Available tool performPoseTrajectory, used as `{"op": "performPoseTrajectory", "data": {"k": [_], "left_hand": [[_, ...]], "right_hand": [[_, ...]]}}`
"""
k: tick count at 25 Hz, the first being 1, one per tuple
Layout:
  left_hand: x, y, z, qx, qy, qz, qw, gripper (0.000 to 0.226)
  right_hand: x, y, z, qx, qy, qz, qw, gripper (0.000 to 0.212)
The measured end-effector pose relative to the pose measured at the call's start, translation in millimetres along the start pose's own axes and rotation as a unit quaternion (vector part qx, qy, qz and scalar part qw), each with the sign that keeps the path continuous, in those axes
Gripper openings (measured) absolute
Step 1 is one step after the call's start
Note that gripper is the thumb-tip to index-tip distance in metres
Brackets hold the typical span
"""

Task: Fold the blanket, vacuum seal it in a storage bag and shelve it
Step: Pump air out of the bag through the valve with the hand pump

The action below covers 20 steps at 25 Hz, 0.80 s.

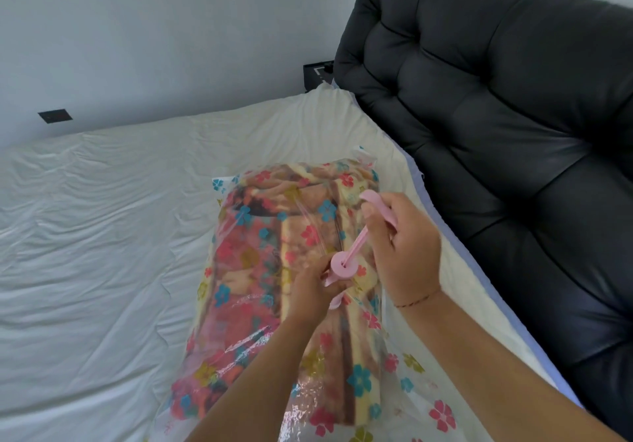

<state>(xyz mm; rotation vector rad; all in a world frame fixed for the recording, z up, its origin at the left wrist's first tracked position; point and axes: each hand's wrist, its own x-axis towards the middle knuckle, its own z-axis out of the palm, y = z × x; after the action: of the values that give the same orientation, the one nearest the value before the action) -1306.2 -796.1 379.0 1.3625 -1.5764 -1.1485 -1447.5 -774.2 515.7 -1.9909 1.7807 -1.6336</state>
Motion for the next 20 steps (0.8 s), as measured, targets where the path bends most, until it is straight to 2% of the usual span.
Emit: {"op": "performPoseTrajectory", "data": {"k": [1,2,3,4,5,6,7,8,9,10,11,12,13,14,15,16,17,18,19,20], "left_hand": [[-2,-2,1,0.005,0.0,-0.003,1.0,0.05],[-6,-3,2,0.01,0.001,-0.003,1.0,0.047],[-7,-3,3,0.016,0.002,0.001,1.0,0.044],[-7,-2,3,0.017,0.001,0.004,1.0,0.042],[-4,-1,3,0.012,0.002,0.004,1.0,0.043],[-1,0,1,-0.001,0.002,0.002,1.0,0.044],[1,0,-2,-0.012,-0.002,0.001,1.0,0.047],[3,1,-4,-0.016,-0.006,0.0,1.0,0.048],[3,0,-5,-0.011,-0.006,-0.002,1.0,0.048],[1,-3,-4,-0.003,-0.004,-0.007,1.0,0.048],[-3,-5,-3,0.004,-0.002,-0.008,1.0,0.047],[-5,-6,-2,0.01,-0.001,-0.004,1.0,0.044],[-5,-6,-2,0.014,-0.002,0.001,1.0,0.042],[-4,-4,-3,0.014,-0.002,0.005,1.0,0.041],[-1,-1,-5,0.008,0.005,0.011,1.0,0.042],[1,2,-8,0.005,0.01,0.014,1.0,0.044],[4,4,-10,0.006,0.011,0.013,1.0,0.046],[6,5,-12,0.009,0.008,0.009,1.0,0.047],[6,2,-11,0.012,0.002,0.006,1.0,0.046],[5,-1,-9,0.02,-0.003,0.006,1.0,0.044]], "right_hand": [[-10,4,5,-0.018,-0.046,0.007,0.999,0.031],[-24,9,16,-0.039,-0.167,0.045,0.984,0.031],[-34,12,26,-0.085,-0.305,0.087,0.945,0.031],[-35,15,30,-0.098,-0.348,0.088,0.928,0.031],[-24,12,27,-0.087,-0.328,0.082,0.937,0.032],[-9,9,22,-0.05,-0.245,0.056,0.967,0.034],[5,2,11,-0.005,-0.124,0.012,0.992,0.034],[13,1,7,0.02,-0.044,-0.014,0.999,0.033],[13,2,6,0.02,-0.032,-0.025,0.999,0.032],[3,6,10,0.0,-0.062,-0.018,0.998,0.029],[-13,11,20,-0.022,-0.155,0.021,0.987,0.027],[-28,17,32,-0.072,-0.29,0.061,0.952,0.026],[-36,19,37,-0.103,-0.378,0.085,0.916,0.026],[-32,17,35,-0.097,-0.374,0.075,0.919,0.027],[-18,15,32,-0.067,-0.316,0.062,0.944,0.031],[-2,7,24,-0.021,-0.196,0.029,0.98,0.034],[12,1,18,0.001,-0.08,-0.001,0.997,0.035],[20,1,17,0.006,-0.045,-0.016,0.999,0.034],[17,4,18,-0.004,-0.066,-0.011,0.998,0.037],[3,9,28,-0.027,-0.132,0.011,0.991,0.043]]}}
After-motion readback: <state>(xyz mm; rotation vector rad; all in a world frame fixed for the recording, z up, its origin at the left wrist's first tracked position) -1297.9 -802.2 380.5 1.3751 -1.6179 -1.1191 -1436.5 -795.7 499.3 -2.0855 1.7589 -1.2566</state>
